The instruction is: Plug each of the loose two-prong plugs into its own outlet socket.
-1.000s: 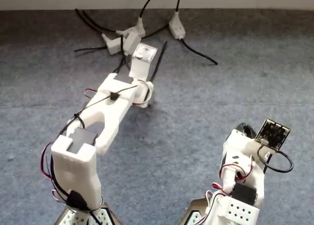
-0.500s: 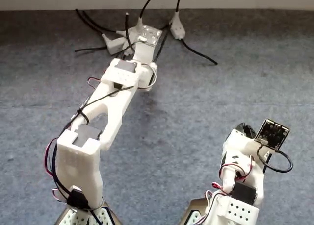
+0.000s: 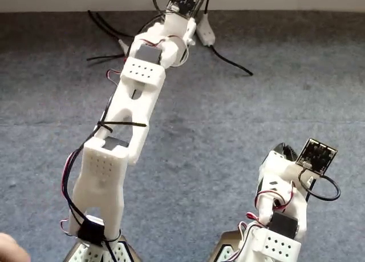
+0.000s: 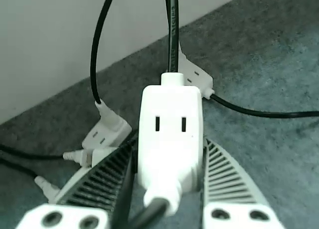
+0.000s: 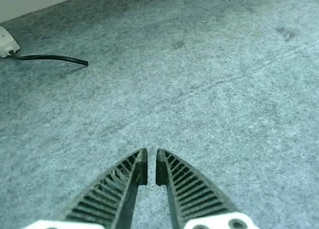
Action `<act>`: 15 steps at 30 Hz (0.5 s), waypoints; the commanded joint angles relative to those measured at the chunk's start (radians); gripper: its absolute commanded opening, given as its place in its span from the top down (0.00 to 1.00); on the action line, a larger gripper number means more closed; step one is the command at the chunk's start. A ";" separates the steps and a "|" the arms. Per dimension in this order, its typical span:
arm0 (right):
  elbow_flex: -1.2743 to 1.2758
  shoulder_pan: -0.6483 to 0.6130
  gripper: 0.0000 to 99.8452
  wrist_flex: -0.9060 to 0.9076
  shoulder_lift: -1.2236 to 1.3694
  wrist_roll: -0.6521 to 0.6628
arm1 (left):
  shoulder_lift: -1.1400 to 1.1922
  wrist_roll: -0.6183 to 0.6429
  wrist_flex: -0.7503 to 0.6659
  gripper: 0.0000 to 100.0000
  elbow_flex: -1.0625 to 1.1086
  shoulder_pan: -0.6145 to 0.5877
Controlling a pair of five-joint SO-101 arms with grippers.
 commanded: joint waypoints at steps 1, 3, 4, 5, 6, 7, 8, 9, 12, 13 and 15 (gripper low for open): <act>0.119 -0.007 0.95 -0.024 -0.001 0.014 | 0.193 -0.063 -0.018 0.99 -0.329 -0.013; 0.119 -0.007 0.95 -0.024 -0.001 0.014 | 0.315 -0.078 -0.018 0.99 -0.447 -0.018; 0.119 -0.007 0.95 -0.024 -0.001 0.014 | 0.374 -0.078 -0.018 0.99 -0.499 -0.022; 0.119 -0.007 0.95 -0.024 -0.001 0.014 | 0.426 -0.078 -0.015 0.99 -0.550 -0.027; 0.119 -0.007 0.95 -0.024 -0.001 0.014 | 0.476 -0.078 -0.012 0.97 -0.593 -0.030; 0.119 -0.008 0.95 -0.024 -0.001 0.014 | 0.521 -0.078 -0.006 0.94 -0.636 -0.035; 0.119 -0.008 0.95 -0.022 0.005 0.015 | 0.552 -0.072 0.025 0.90 -0.674 -0.035; 0.119 -0.013 0.95 -0.021 0.005 0.023 | 0.573 -0.069 0.069 0.86 -0.707 -0.035; 0.116 -0.051 0.95 0.015 -0.001 0.071 | 0.598 -0.068 0.218 0.79 -0.796 -0.031; 0.116 -0.058 0.95 0.018 -0.001 0.074 | 0.598 -0.069 0.255 0.78 -0.825 -0.031; 0.116 -0.059 0.95 0.016 -0.001 0.074 | 0.593 -0.072 0.304 0.78 -0.865 -0.031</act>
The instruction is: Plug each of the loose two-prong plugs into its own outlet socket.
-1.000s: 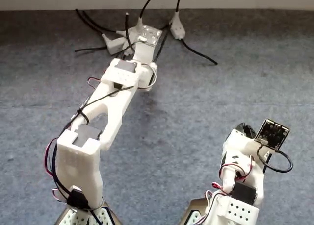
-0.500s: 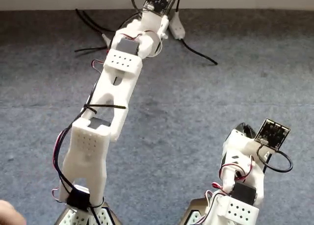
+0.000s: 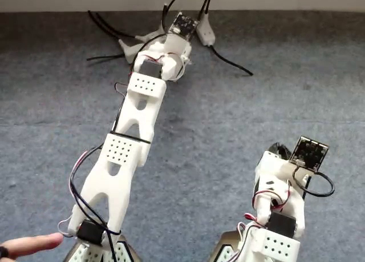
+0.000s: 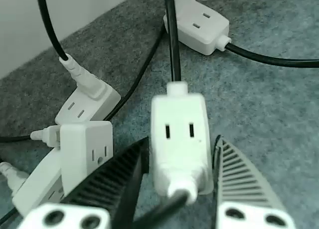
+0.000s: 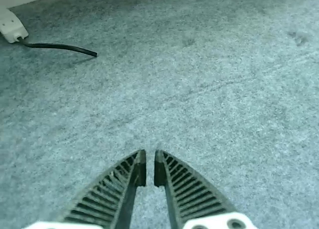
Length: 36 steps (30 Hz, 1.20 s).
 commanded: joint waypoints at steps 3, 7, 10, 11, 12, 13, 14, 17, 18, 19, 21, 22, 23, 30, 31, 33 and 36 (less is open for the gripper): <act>0.116 -0.015 0.95 0.001 -0.001 0.028 | -0.081 -0.002 0.127 0.78 -0.122 -0.012; 0.116 -0.015 0.95 0.001 -0.001 0.028 | -0.171 -0.003 0.215 0.76 -0.125 -0.008; 0.116 -0.015 0.95 0.001 -0.001 0.028 | -0.252 -0.003 0.301 0.76 -0.127 0.001; 0.116 -0.015 0.95 0.001 -0.001 0.028 | -0.283 -0.003 0.336 0.76 -0.127 0.005; 0.116 -0.013 0.95 0.001 -0.001 0.028 | -0.315 -0.003 0.382 0.76 -0.127 0.010; 0.116 -0.013 0.95 0.001 -0.001 0.028 | -0.351 -0.003 0.430 0.76 -0.127 0.013; 0.116 -0.013 0.95 0.001 -0.001 0.028 | -0.387 -0.003 0.480 0.76 -0.127 0.025; 0.114 -0.012 0.95 0.005 -0.001 0.025 | -0.506 -0.003 0.649 0.76 -0.127 0.053; 0.113 -0.012 0.95 0.005 -0.001 0.025 | -0.544 0.000 0.703 0.76 -0.127 0.065; 0.111 -0.012 0.95 0.012 -0.001 0.025 | -0.579 0.003 0.741 0.76 -0.122 0.071; 0.094 -0.018 0.95 0.051 -0.002 0.023 | -0.636 0.005 0.752 0.80 -0.120 0.061; 0.073 -0.022 0.95 0.071 -0.002 0.023 | -0.657 0.005 0.753 0.82 -0.119 0.050; 0.058 -0.033 0.95 0.091 -0.002 0.023 | -0.674 0.005 0.755 0.85 -0.119 0.041; -0.012 -0.291 0.95 0.278 -0.002 0.025 | -0.832 0.071 0.760 0.92 0.105 0.002; -0.013 -0.328 0.95 0.297 -0.002 0.028 | -0.877 0.106 0.760 0.92 0.188 -0.001; -0.013 -0.380 0.95 0.326 -0.002 0.029 | -0.990 0.152 0.760 0.93 0.375 -0.001; -0.007 -0.418 0.95 0.329 -0.002 0.025 | -1.188 0.186 0.753 0.93 0.677 -0.001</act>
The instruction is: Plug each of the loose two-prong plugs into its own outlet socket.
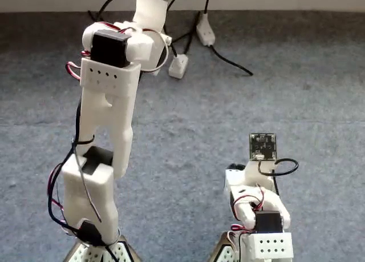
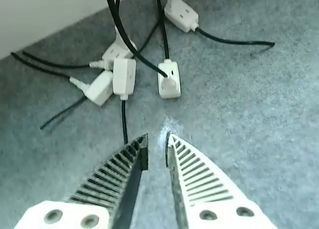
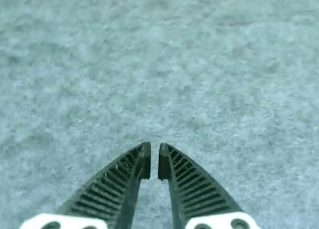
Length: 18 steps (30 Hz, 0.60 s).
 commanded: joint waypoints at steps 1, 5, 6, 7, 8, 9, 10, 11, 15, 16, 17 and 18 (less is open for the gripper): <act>-0.005 -0.044 0.95 0.010 -0.002 0.005 | -0.340 0.061 0.003 0.93 0.455 -0.012; 0.004 -0.027 0.95 0.042 -0.002 0.003 | -0.598 0.106 0.002 0.93 0.780 -0.008; 0.012 -0.019 0.95 0.056 -0.002 0.003 | -0.656 0.118 0.002 0.93 0.860 -0.018; 0.024 -0.015 0.95 0.065 -0.002 0.005 | -0.711 0.129 -0.006 0.93 0.947 -0.019; 0.039 -0.013 0.95 0.070 -0.002 0.005 | -0.766 0.135 -0.029 0.93 1.041 -0.022; 0.058 -0.012 0.95 0.070 -0.002 0.005 | -0.814 0.135 -0.061 0.93 1.139 -0.024; 0.068 -0.012 0.95 0.068 -0.002 0.005 | -0.863 0.135 -0.103 0.93 1.239 -0.025; 0.079 -0.012 0.95 0.068 -0.002 0.005 | -0.912 0.132 -0.149 0.93 1.348 -0.028; 0.091 -0.016 0.95 0.068 -0.002 0.005 | -1.118 0.132 -0.402 0.93 1.802 -0.053; 0.093 -0.016 0.95 0.068 -0.002 0.005 | -1.176 0.132 -0.453 0.93 1.908 -0.053; 0.097 -0.016 0.95 0.068 -0.002 0.005 | -1.239 0.132 -0.494 0.93 2.006 -0.053; 0.097 -0.016 0.95 0.068 -0.002 0.006 | -1.305 0.133 -0.517 0.93 2.098 -0.051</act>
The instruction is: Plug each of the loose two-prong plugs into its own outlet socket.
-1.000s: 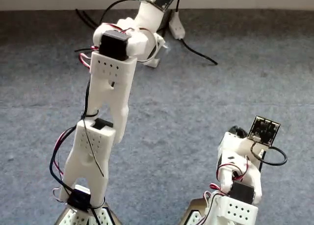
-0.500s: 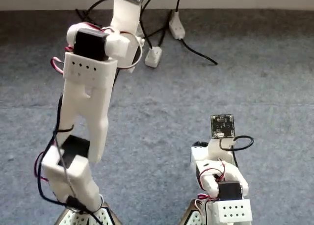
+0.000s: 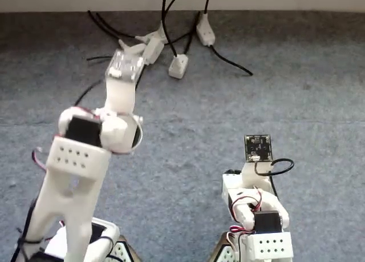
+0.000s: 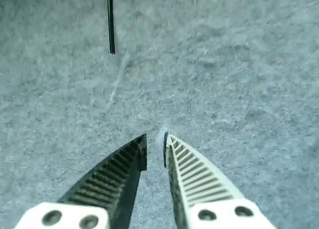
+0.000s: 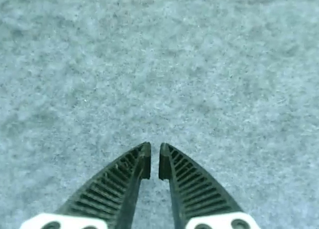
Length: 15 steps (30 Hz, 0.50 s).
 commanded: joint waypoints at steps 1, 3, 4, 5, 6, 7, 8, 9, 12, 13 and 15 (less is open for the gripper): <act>0.094 0.008 0.95 0.007 -0.002 0.008 | -0.303 0.006 -0.178 0.92 0.492 -0.002; 0.094 0.008 0.95 0.008 -0.002 0.008 | -0.440 0.006 -0.186 0.92 0.648 -0.008; 0.096 0.008 0.95 0.008 -0.002 0.008 | -0.510 0.005 -0.189 0.92 0.707 -0.018; 0.096 0.008 0.95 0.008 -0.002 0.008 | -0.581 0.005 -0.201 0.92 0.760 -0.044; 0.096 0.008 0.95 0.008 -0.002 0.008 | -0.650 0.006 -0.213 0.92 0.811 -0.067; 0.096 0.008 0.95 0.008 -0.002 0.008 | -0.722 0.006 -0.216 0.92 0.855 -0.088; 0.096 0.010 0.95 0.008 -0.002 0.008 | -0.791 0.005 -0.219 0.92 0.906 -0.102; 0.096 0.013 0.95 0.008 -0.002 0.008 | -0.862 0.003 -0.219 0.92 0.955 -0.108; 0.102 0.013 0.95 0.008 -0.002 0.008 | -1.078 0.003 -0.213 0.92 1.118 -0.111; 0.119 0.012 0.95 0.008 -0.002 0.008 | -1.150 0.003 -0.213 0.92 1.179 -0.110; 0.142 0.008 0.95 0.008 -0.002 0.005 | -1.228 0.002 -0.209 0.92 1.227 -0.114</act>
